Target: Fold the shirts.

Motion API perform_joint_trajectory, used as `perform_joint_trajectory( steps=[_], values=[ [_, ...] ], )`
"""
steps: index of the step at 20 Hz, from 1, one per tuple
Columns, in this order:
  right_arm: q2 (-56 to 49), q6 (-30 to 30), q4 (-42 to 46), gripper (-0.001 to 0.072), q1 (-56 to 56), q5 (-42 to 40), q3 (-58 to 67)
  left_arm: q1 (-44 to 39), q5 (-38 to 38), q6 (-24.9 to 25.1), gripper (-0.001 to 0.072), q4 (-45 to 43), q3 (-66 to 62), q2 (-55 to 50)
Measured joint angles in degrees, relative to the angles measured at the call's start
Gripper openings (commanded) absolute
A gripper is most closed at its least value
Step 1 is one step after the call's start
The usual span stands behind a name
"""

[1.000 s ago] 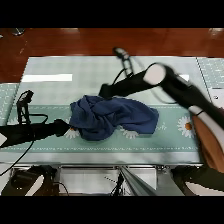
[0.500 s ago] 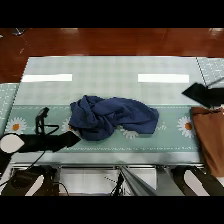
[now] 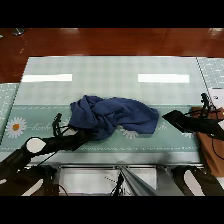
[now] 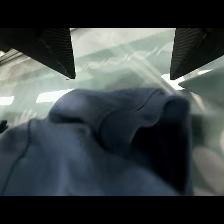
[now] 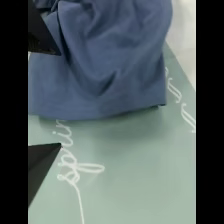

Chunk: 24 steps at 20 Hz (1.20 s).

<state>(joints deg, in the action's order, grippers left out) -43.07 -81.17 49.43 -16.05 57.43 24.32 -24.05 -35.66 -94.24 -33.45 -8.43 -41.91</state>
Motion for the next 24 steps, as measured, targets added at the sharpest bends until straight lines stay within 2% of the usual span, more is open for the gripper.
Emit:
perform_joint_trajectory(
  steps=[5, 6, 7, 8, 15, 24],
  values=[
    [0.20, 0.00, -0.55, 0.0616, 3.69, -0.61, -0.83, -6.67, 10.49, 2.40, 0.0700, 2.73, -4.28, -7.72],
    [0.22, -0.11, -0.13, 0.0616, 4.13, -0.63, -0.90, -7.34, 11.26, 2.58, 0.0618, 3.23, -5.38, -9.57],
    [0.22, -0.70, 0.55, 0.0616, 4.44, -0.72, -0.98, -7.85, 11.50, 2.80, 0.0283, 3.39, -6.67, -11.67],
    [0.13, -1.07, 1.60, 0.0616, 4.61, -0.59, -0.98, -8.20, 11.23, 3.06, 0.0024, 3.21, -7.89, -13.57],
    [-6.25, -3.39, 6.21, 0.0616, 5.16, 2.89, -1.05, -9.05, 6.10, 9.84, 0.0019, 3.48, -16.33, -18.91],
    [-21.20, 6.21, -9.33, 0.0616, 5.38, 2.73, -0.68, -9.14, 3.89, 11.15, 0.0019, 3.48, -18.97, -19.39]
  ],
)
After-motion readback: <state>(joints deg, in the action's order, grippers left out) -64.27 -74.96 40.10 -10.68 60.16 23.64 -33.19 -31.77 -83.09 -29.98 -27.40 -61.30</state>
